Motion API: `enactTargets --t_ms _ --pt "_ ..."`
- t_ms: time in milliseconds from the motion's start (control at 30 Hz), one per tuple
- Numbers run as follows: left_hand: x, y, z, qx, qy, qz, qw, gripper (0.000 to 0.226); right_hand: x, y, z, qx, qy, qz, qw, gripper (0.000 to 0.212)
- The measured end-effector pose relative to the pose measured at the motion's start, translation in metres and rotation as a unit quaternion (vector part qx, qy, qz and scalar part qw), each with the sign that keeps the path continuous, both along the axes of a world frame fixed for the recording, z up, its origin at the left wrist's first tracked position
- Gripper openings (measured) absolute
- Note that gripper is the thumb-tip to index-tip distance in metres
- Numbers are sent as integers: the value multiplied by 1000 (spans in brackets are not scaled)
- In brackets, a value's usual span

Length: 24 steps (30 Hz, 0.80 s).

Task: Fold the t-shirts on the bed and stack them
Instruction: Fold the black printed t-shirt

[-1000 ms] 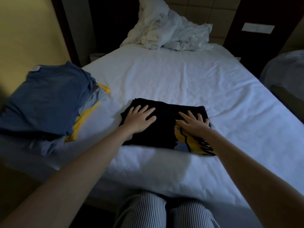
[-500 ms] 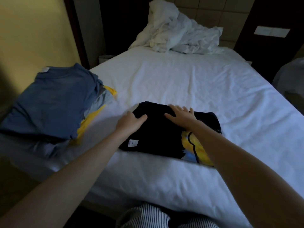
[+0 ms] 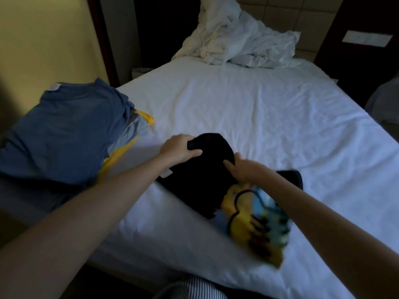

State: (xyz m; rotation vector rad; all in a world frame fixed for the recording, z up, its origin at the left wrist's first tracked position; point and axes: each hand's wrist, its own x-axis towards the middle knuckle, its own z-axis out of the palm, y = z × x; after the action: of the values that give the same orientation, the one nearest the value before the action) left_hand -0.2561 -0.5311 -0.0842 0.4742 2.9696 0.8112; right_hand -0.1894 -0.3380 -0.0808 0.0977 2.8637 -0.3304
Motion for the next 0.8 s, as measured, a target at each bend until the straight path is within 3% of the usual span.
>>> enactTargets --t_ms 133,267,333,400,533,633,800 --pt "-6 15 6 -64 -26 -11 998 45 39 5 9 -118 -56 -16 991 60" --pt "28 13 9 -129 65 66 987 66 49 15 16 -168 -5 -30 985 54" --pt "53 -1 12 -90 63 119 987 65 51 15 17 -179 28 -40 983 50" --pt "81 -21 4 -58 1 157 986 66 57 10 16 -168 60 -44 983 42" --pt "132 -39 -16 -26 -121 61 990 80 72 -2 11 -125 94 -52 986 36" --pt "144 -24 -11 163 -183 48 968 85 87 -17 8 -150 93 -79 981 38" --pt "152 -10 -1 232 -181 27 955 56 116 -29 11 -187 25 -130 973 46"
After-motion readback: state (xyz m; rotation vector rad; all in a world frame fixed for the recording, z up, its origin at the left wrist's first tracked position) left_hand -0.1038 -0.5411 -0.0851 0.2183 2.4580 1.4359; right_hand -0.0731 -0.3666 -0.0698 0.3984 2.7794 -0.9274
